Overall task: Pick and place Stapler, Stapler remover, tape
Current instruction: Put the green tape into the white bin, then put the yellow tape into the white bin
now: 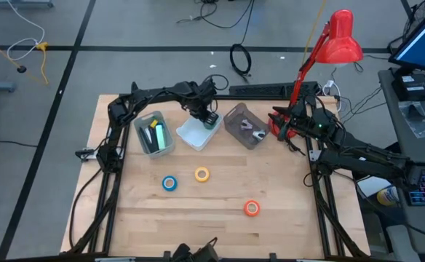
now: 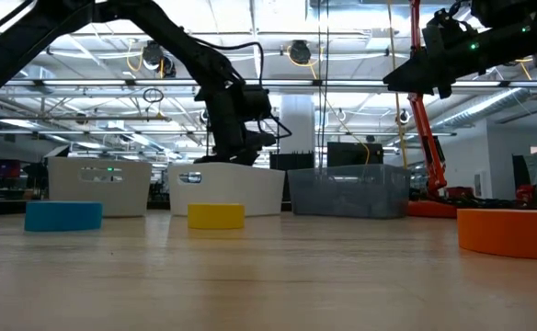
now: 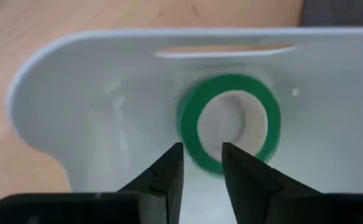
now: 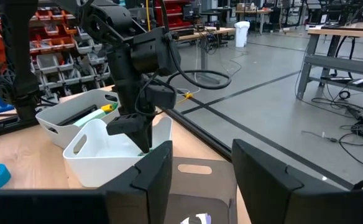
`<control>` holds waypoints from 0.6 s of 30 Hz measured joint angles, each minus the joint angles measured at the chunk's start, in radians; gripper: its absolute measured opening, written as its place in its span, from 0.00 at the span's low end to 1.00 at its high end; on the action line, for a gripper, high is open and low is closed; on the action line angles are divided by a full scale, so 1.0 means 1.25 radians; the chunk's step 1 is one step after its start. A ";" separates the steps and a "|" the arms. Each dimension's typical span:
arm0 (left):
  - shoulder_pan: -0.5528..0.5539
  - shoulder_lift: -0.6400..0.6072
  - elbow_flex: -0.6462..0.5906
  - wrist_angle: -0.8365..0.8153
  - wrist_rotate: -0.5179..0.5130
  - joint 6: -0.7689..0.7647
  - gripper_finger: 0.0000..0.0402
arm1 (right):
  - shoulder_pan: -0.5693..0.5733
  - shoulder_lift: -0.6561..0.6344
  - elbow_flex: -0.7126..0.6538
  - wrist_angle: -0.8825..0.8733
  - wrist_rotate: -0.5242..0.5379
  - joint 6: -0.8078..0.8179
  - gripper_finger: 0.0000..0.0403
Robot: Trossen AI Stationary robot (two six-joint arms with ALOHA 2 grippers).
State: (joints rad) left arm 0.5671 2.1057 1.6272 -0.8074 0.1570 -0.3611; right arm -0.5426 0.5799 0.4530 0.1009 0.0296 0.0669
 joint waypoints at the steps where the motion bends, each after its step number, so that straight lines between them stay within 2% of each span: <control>1: 0.000 -0.001 0.000 0.000 0.000 0.000 0.29 | 0.000 0.000 0.000 0.000 0.000 0.000 0.39; 7: 0.008 -0.012 0.000 -0.010 0.012 0.021 0.34 | 0.000 0.000 0.000 0.000 0.000 0.000 0.39; 10: 0.024 -0.039 0.000 -0.025 0.068 0.021 0.36 | 0.000 0.000 0.000 0.000 0.000 0.000 0.39; 14: 0.030 -0.106 0.000 -0.071 0.093 0.012 0.34 | 0.000 0.000 0.000 0.000 0.000 0.000 0.39; 18: -0.015 -0.195 0.000 -0.134 0.093 0.012 0.33 | 0.000 0.000 0.000 -0.004 -0.001 0.000 0.39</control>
State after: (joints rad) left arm 0.5480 1.8617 1.6272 -0.9745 0.2733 -0.3458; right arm -0.5426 0.5800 0.4530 0.0957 0.0288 0.0669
